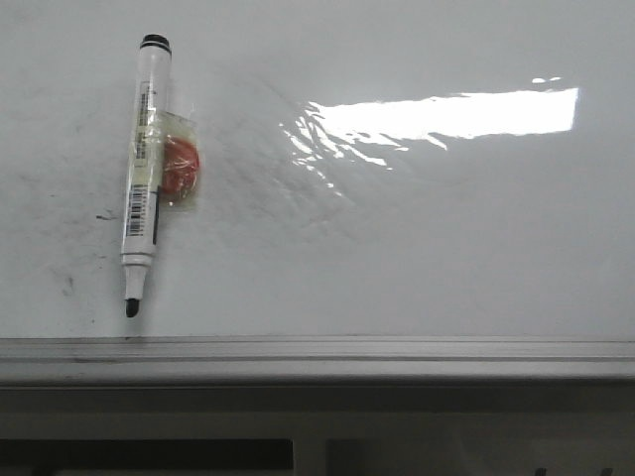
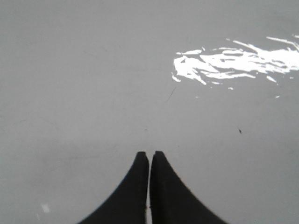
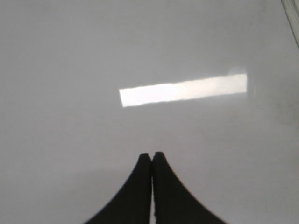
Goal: Write number 8 on whiteboard
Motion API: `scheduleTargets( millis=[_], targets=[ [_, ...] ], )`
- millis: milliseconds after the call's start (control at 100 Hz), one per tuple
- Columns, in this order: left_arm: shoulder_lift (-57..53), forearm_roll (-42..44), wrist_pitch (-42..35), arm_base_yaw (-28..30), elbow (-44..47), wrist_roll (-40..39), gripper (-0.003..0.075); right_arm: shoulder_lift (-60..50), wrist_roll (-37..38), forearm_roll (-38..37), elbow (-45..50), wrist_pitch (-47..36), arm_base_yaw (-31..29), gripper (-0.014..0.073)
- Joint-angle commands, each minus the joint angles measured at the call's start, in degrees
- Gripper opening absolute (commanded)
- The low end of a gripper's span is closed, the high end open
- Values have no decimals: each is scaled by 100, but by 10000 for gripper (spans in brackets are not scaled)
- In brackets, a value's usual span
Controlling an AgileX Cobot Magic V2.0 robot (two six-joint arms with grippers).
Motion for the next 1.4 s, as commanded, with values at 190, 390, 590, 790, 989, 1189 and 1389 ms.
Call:
scheduleTargets(
  millis=[190, 390, 590, 790, 989, 1189, 1389],
  targets=[
    [-124, -600, -673, 10, 172, -54, -21, -125, 106, 0, -341, 164, -35, -64],
    [127, -532, -47, 10, -316, -54, -21, 22, 106, 0, -950, 1357, -35, -64],
    [639, -504, 283, 10, -1186, -54, -20, 434, 106, 367, -1595, 2141, -35, -64],
    [897, -292, 368, 10, -1563, 0, -20, 729, -24, 420, -2055, 3008, -35, -64],
    [1077, -364, 196, 10, -1528, 0, 206, 731, -24, 456, -2055, 2986, -35, -64],
    [1308, -604, -313, -15, -1473, 0, 391, 731, -24, 456, -2055, 3269, -35, -64],
    [1840, -604, -704, -853, -1473, 0, 389, 731, -24, 456, -2055, 3294, -35, -64]
  ],
)
